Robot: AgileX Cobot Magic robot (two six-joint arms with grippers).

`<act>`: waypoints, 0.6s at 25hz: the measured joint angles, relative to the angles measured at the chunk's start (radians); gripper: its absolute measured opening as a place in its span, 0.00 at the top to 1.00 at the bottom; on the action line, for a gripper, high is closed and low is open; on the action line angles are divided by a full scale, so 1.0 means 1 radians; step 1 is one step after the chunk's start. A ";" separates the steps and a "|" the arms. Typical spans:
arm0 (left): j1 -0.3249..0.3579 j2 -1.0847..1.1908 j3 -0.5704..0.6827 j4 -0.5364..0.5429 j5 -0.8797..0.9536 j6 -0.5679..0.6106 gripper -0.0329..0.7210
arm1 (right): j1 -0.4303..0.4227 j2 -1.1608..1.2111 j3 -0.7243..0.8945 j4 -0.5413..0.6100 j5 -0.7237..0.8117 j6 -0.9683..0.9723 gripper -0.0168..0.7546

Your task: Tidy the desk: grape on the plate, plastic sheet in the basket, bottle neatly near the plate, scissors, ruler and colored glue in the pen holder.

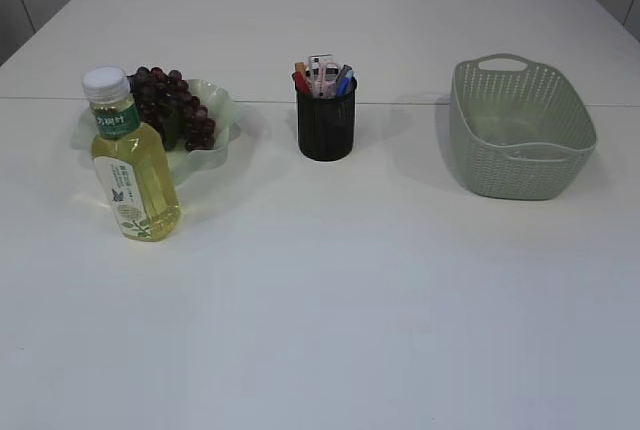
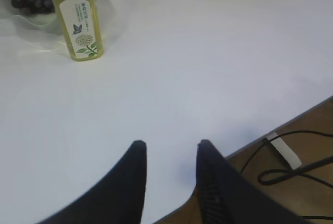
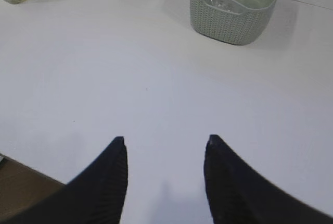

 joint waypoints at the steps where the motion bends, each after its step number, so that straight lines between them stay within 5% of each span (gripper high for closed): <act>1: 0.025 0.000 0.000 -0.001 0.000 0.000 0.64 | -0.020 0.000 0.000 0.000 0.000 0.000 0.48; 7: 0.175 0.000 0.000 -0.001 -0.002 0.000 0.64 | -0.182 0.000 0.000 0.000 0.000 0.000 0.48; 15: 0.274 0.000 0.000 -0.005 -0.002 0.000 0.64 | -0.204 0.000 0.000 0.003 0.000 0.000 0.48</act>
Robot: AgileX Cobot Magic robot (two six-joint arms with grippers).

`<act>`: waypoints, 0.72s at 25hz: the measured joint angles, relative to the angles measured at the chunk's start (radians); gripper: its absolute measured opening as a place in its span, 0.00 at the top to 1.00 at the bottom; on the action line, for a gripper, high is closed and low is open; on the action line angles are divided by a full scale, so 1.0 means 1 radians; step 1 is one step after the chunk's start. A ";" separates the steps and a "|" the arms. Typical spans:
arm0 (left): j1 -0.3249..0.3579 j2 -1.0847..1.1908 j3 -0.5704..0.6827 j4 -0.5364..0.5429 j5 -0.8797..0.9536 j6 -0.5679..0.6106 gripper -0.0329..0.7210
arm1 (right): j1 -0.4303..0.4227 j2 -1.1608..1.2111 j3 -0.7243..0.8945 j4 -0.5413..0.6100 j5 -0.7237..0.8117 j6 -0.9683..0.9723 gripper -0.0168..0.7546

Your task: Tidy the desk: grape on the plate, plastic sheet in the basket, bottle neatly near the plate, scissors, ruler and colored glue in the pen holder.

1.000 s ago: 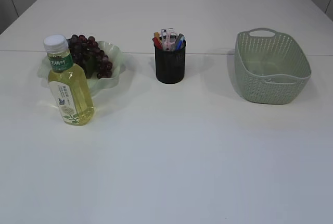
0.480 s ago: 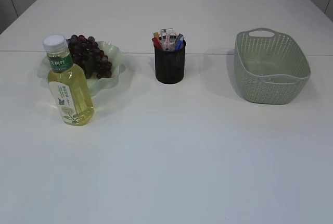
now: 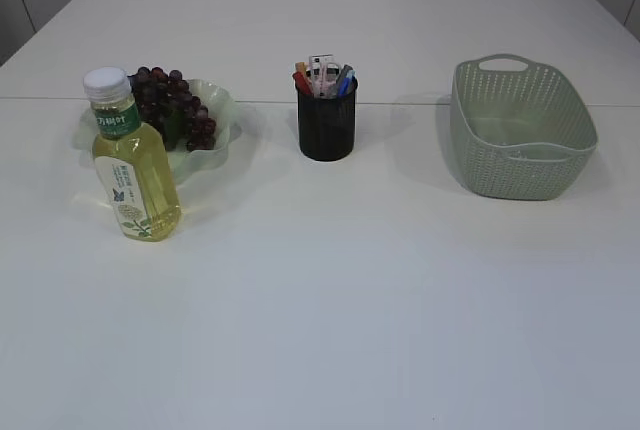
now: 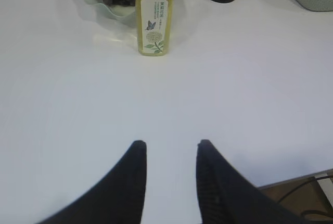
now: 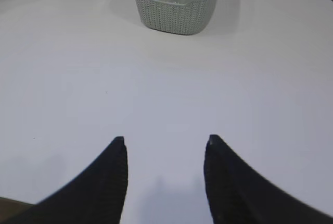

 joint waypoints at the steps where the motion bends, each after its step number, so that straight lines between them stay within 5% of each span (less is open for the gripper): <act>1: 0.013 0.000 0.000 0.000 0.000 0.000 0.64 | 0.000 0.000 0.000 0.002 0.000 0.000 0.48; 11: 0.147 0.000 0.000 -0.001 -0.002 0.000 0.64 | 0.000 0.000 0.000 0.002 0.002 0.000 0.48; 18: 0.160 0.000 0.000 -0.001 -0.002 0.000 0.64 | 0.000 0.000 0.000 0.002 0.002 0.000 0.48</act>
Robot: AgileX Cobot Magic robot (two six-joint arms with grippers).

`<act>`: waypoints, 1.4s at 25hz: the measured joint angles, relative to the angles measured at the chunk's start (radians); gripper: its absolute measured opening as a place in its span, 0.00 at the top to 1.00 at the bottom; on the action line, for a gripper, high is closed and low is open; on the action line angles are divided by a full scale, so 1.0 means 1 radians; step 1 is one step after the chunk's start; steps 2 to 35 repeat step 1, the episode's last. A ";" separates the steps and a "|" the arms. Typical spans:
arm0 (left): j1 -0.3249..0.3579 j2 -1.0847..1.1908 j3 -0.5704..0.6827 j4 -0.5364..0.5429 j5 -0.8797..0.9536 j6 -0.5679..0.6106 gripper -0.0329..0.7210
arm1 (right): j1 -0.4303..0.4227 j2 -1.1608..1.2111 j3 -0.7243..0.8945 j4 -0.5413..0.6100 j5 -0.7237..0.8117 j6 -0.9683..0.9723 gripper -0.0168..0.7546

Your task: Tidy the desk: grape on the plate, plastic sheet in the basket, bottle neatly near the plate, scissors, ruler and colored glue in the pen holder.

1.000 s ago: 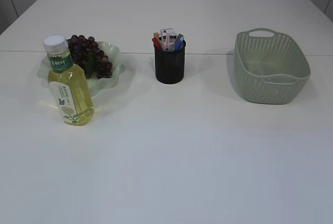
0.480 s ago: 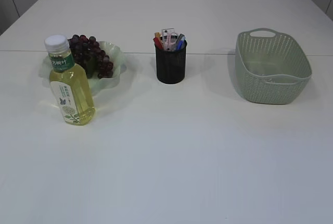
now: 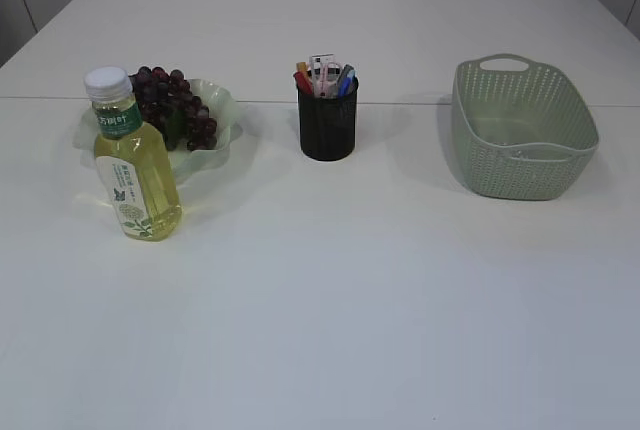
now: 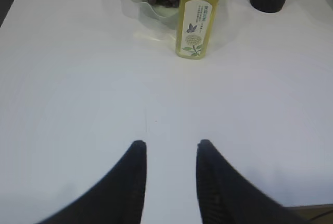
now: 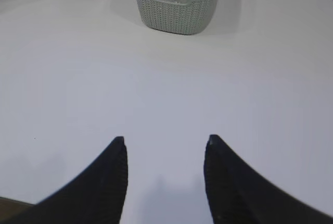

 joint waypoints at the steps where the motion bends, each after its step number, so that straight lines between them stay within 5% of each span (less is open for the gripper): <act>1: 0.000 0.000 0.000 0.000 0.000 0.000 0.64 | 0.000 0.000 0.000 0.000 0.000 0.000 0.48; 35: 0.000 0.000 0.000 0.000 0.000 0.000 0.64 | 0.000 0.000 0.000 0.000 0.000 0.000 0.48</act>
